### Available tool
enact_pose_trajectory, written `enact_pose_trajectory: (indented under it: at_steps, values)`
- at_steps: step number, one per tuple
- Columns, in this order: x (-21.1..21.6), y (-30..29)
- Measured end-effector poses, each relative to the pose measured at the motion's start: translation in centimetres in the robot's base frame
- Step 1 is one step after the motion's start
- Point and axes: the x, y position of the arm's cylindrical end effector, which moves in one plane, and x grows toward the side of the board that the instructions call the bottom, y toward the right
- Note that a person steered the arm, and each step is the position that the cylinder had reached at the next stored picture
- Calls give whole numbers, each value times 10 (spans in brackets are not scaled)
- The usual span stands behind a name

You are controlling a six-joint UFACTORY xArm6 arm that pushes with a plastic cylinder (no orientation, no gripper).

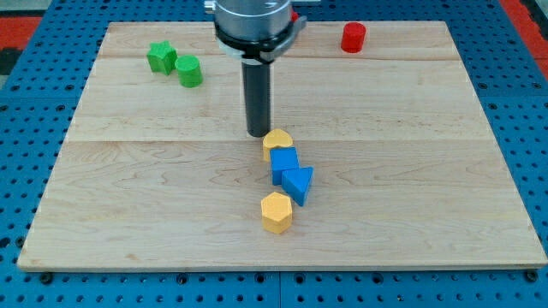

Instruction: Move the yellow blocks towards the bottom left side of the board

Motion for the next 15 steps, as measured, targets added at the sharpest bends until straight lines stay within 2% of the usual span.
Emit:
enact_pose_trajectory:
  at_steps: [1, 2, 3, 5, 6, 7, 8, 9, 10, 11, 12, 13, 14, 15]
  values:
    - [-2, 45]
    - [32, 75]
    - [47, 11]
    - [22, -11]
    - [25, -64]
    - [46, -79]
    - [86, -79]
    - [104, -37]
    - [103, -13]
    - [103, 65]
    - [103, 96]
    - [125, 102]
    - [132, 138]
    - [120, 151]
